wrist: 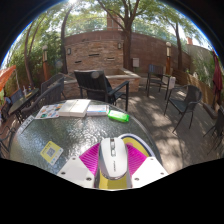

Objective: Arrange mouse

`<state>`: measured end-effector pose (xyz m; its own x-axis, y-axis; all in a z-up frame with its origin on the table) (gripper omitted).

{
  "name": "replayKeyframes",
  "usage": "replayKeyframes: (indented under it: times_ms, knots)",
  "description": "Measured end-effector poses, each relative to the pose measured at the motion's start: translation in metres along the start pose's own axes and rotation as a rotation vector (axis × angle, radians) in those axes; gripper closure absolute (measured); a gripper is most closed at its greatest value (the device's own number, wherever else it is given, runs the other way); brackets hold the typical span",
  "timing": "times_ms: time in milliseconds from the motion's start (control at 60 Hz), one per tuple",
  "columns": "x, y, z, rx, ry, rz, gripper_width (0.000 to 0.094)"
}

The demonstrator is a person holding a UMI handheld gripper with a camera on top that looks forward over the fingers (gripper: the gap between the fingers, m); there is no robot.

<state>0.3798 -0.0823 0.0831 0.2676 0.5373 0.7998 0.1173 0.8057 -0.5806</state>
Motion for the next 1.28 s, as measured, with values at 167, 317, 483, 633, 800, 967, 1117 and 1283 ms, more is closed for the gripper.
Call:
replayKeyframes:
  times_ms: [167,317,483,633,800,967,1117,1283]
  knots:
    - [-0.040,0.024,-0.031,-0.022,-0.009,0.123,0.0431]
    - [-0.034,0.002,-0.033,-0.035,-0.021,0.111,0.0096]
    - [-0.006,-0.063,-0.019,-0.037,-0.041,0.049,0.0074]
    - [0.001,-0.138,-0.004,-0.046,-0.072,0.000,0.0080]
    - [-0.009,-0.218,0.009,-0.062,-0.102,-0.044,0.0082]
    - [-0.030,-0.278,0.016,-0.069,-0.112,-0.056,0.0081]
    - [-0.040,-0.303,0.015,-0.081,-0.114,-0.068,0.0083]
    - [-0.044,-0.311,0.019,-0.086,-0.141,-0.062,0.0083]
Point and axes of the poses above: the point between the fingertips, and its own axes, seen from behind it with the camera up: z to the left, x up, y forward, the way the camera looks, the point moved 6 cm from there along -y, backward, against the way the camera looks, and after that the axes turned 10 degrees about y, right-handed, at the moved point
